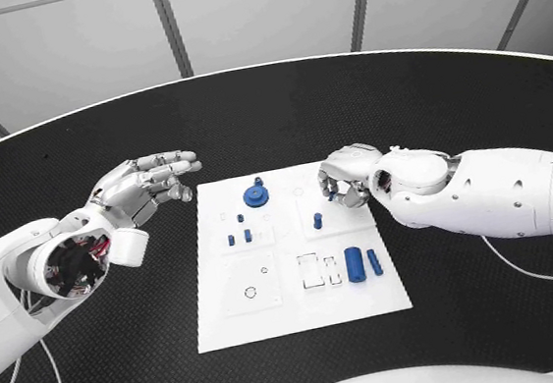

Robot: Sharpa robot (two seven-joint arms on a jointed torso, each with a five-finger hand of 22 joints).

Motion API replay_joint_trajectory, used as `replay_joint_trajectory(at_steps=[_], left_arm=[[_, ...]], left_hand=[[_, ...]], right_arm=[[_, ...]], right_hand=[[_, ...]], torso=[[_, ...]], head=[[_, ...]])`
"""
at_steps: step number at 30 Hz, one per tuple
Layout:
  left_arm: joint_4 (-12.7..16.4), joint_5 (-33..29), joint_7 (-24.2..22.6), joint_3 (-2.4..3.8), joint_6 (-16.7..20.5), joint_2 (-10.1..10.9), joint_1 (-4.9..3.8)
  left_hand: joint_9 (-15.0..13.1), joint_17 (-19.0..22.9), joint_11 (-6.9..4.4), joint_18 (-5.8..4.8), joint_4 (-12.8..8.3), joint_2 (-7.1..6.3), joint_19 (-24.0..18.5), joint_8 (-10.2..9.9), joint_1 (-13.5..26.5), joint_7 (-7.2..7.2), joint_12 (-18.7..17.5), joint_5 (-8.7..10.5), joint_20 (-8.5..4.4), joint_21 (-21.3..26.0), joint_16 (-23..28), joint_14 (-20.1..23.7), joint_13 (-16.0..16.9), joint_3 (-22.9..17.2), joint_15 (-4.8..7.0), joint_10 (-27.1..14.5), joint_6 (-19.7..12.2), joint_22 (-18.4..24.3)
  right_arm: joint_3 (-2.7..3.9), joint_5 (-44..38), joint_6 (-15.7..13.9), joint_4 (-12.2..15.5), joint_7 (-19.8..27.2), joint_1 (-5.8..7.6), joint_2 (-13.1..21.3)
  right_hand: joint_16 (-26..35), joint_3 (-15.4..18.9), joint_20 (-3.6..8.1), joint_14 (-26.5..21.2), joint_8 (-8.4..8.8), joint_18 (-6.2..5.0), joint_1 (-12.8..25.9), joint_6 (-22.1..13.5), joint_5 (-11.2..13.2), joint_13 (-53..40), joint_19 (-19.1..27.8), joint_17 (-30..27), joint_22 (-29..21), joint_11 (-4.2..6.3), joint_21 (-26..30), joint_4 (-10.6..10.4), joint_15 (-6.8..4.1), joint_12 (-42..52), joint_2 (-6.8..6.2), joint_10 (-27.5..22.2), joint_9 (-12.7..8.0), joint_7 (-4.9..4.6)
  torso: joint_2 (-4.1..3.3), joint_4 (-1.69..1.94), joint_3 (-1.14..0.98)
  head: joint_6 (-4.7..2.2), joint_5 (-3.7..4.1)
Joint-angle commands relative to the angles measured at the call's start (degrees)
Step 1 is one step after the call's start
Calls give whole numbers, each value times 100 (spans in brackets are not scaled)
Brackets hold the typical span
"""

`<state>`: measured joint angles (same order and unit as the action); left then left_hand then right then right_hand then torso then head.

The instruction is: Assemble the parts on the task board

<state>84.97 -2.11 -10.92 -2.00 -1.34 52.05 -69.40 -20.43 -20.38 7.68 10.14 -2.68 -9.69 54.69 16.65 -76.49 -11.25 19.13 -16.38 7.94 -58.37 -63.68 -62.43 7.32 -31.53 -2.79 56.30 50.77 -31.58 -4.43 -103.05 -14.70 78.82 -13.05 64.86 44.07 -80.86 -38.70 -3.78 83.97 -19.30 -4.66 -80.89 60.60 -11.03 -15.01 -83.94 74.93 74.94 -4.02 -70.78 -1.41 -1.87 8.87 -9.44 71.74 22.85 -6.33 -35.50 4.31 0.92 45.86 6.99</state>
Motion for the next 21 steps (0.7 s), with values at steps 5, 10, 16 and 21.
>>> replay_joint_trajectory(at_steps=[5, 10, 16, 21], left_arm=[[-40, 0, 10, 0, -5, -7, 0], [-90, 0, 12, 0, -17, -29, 0], [-162, 0, 15, 0, -43, -81, 1], [-223, 0, 20, 0, -74, -129, 2]], left_hand=[[-3, 11, 5, 49, -1, 15, -42, -16, -58, -47, 16, -19, -13, 34, 28, 59, -10, 41, -5, -44, -11, 11], [-3, 15, 8, 49, -1, 15, -44, -16, -59, -50, 16, -19, -11, 39, 33, 64, -12, 46, -7, -49, -15, 14], [-3, 21, 12, 48, 1, 17, -48, -17, -61, -54, 16, -19, -8, 47, 41, 72, -13, 52, -11, -56, -21, 20], [-3, 23, 12, 48, 0, 18, -49, -16, -63, -55, 16, -20, -8, 50, 44, 76, -14, 53, -12, -58, -22, 21]], right_arm=[[3, -3, -85, 347, -60, 1, 245], [15, -4, -219, 707, -105, 3, 436], [76, -4, -323, 1162, -137, 17, 576], [126, -4, -361, 1533, -145, 54, 591]], right_hand=[[-4, -39, 32, 376, -25, 70, 20, 40, 1, -8, -175, 320, 245, 186, -32, 19, -45, 3, 14, 235, 11, 1], [4, -47, 36, 374, -30, 71, 32, 49, 4, -12, -176, 307, 252, 189, -40, 26, -48, 2, 7, 247, 17, 4], [2, -53, 40, 375, -31, 71, 35, 53, 5, -13, -176, 310, 255, 190, -44, 31, -49, 0, 3, 252, 20, 7], [-1, -56, 42, 376, -33, 72, 39, 56, 7, -14, -177, 313, 259, 192, -48, 34, -50, -1, -1, 257, 22, 7]], torso=[[15, -15, -1], [15, -19, -3], [50, -47, 5], [80, -60, 20]], head=[[0, -13], [-31, -5], [-37, -15], [-42, -44]])
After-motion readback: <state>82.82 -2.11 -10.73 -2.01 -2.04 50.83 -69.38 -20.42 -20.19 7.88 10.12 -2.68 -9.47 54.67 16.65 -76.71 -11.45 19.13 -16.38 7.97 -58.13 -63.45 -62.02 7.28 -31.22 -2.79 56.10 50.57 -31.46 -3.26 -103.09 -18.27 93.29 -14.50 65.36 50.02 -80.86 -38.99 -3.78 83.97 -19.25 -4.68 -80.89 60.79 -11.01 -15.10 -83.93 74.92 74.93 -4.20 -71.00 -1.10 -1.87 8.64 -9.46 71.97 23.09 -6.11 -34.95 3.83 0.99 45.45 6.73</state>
